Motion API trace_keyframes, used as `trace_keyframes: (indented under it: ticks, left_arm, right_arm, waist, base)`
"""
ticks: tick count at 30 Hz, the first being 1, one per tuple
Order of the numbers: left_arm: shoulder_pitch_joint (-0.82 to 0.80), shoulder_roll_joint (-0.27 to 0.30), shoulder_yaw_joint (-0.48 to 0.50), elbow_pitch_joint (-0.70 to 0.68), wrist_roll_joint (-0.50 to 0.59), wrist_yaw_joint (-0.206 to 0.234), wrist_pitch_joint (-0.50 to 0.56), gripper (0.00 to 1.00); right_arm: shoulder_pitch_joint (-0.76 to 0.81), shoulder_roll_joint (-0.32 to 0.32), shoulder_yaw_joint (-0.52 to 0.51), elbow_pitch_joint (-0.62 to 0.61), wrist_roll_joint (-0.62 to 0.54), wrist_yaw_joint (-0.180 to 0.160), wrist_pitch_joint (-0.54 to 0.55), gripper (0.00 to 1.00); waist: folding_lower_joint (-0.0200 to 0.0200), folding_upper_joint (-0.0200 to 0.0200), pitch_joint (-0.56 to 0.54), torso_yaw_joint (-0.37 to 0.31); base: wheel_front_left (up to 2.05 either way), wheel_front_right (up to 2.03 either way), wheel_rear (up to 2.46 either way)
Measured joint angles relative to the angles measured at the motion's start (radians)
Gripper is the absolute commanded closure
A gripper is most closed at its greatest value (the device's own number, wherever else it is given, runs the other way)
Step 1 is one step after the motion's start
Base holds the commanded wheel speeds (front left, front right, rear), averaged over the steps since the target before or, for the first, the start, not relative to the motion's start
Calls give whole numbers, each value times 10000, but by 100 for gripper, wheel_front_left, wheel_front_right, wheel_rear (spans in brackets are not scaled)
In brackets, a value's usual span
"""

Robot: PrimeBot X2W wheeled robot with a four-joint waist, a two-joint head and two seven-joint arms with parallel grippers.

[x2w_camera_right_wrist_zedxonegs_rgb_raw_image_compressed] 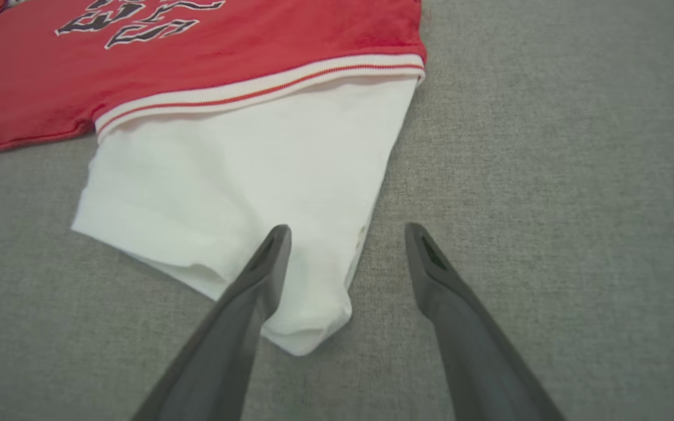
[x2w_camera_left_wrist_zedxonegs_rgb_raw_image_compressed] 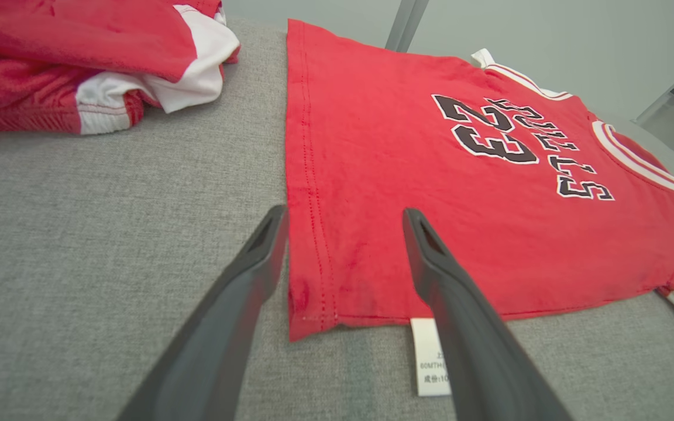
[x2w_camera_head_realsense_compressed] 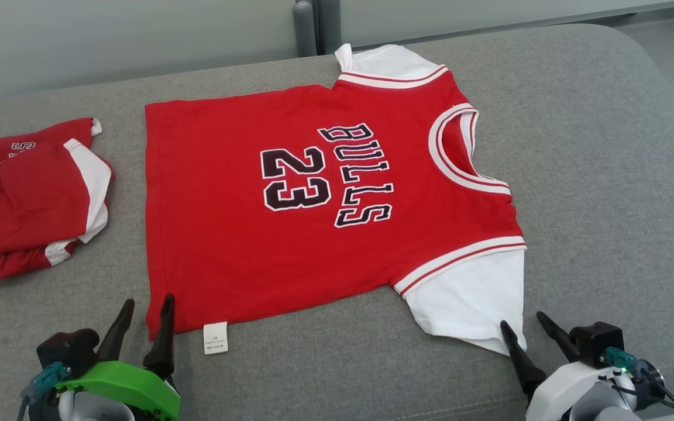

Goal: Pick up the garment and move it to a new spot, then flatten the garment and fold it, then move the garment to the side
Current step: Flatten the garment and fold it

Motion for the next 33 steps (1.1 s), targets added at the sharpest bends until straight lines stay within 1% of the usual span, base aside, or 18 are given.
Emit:
trace_keyframes:
  ticks: [6, 9, 11, 13, 15, 16, 19, 20, 21, 23, 28, 30, 33]
  left_arm:
    - [-108, -25, -25, 213, 0, -8, 0, 0]
    - [-108, -27, -23, 245, 0, -81, 0, 0]
    - [-108, -33, -21, 311, 0, -81, -2, 0]
    - [-108, -33, -23, 399, 0, -82, -2, 0]
    - [-108, -33, -25, 483, 0, -82, -10, 0]
    - [-108, -33, -25, 506, 0, -82, -10, 0]
    - [-110, -33, -42, 543, 6, -82, -10, 0]
    - [-111, -33, -54, 556, 13, -82, -10, 0]
    - [-112, -33, -71, 568, 13, -84, -10, 0]
    - [-114, -35, -92, 596, 13, -90, -12, 0]
    - [-115, -69, -92, 782, -6, -94, -4, 0]
    - [-115, -173, -86, 832, -121, -165, 113, 0]
    - [-114, -366, -86, 876, -357, -176, 295, 0]
  right_arm:
    - [-2, 36, 104, 504, 50, 174, 33, 0]
    - [-4, 42, 102, 602, 52, 257, 17, 0]
    - [-12, 54, 104, 709, 58, 272, -13, 12]
    - [-58, 75, 107, 800, 94, 284, -25, 51]
    - [-128, 111, 128, 915, 151, 355, -50, 56]
    - [-133, 132, 134, 963, 169, 382, -54, 63]
    - [-135, 268, 194, 1078, 314, 495, -67, 73]
    - [-135, 301, 234, 1114, 345, 527, -67, 81]
    - [-136, 316, 270, 1145, 408, 589, -67, 86]
    - [-136, 341, 326, 1200, 493, 637, -71, 100]
    - [-153, 364, 372, 1344, 654, 702, -111, 100]
    - [-186, 360, 382, 1394, 702, 769, -111, 100]
    - [-240, 357, 391, 1461, 759, 784, -111, 100]
  waist:
    - [0, 0, 12, 36]
    - [0, -1, -5, 47]
    - [0, 0, -24, 49]
    - [0, 0, -39, 43]
    - [0, 0, -57, 32]
    - [0, 0, -66, 26]
    - [0, 0, -89, 18]
    - [0, 0, -97, 19]
    - [0, 0, -105, 20]
    - [0, 0, -121, 25]
    - [0, 0, -163, 31]
    - [0, 0, -181, 24]
    - [0, 0, -207, 2]
  base:
    - [0, 0, 0]
    - [0, 0, 0]
    - [0, 0, 0]
    - [0, 0, 0]
    - [0, 0, 0]
    - [0, 0, 0]
    - [0, 0, 0]
    - [0, 0, 0]
    - [0, 0, 0]
    - [0, 0, 0]
    - [0, 0, 0]
    - [0, 0, 0]
    - [0, 0, 0]
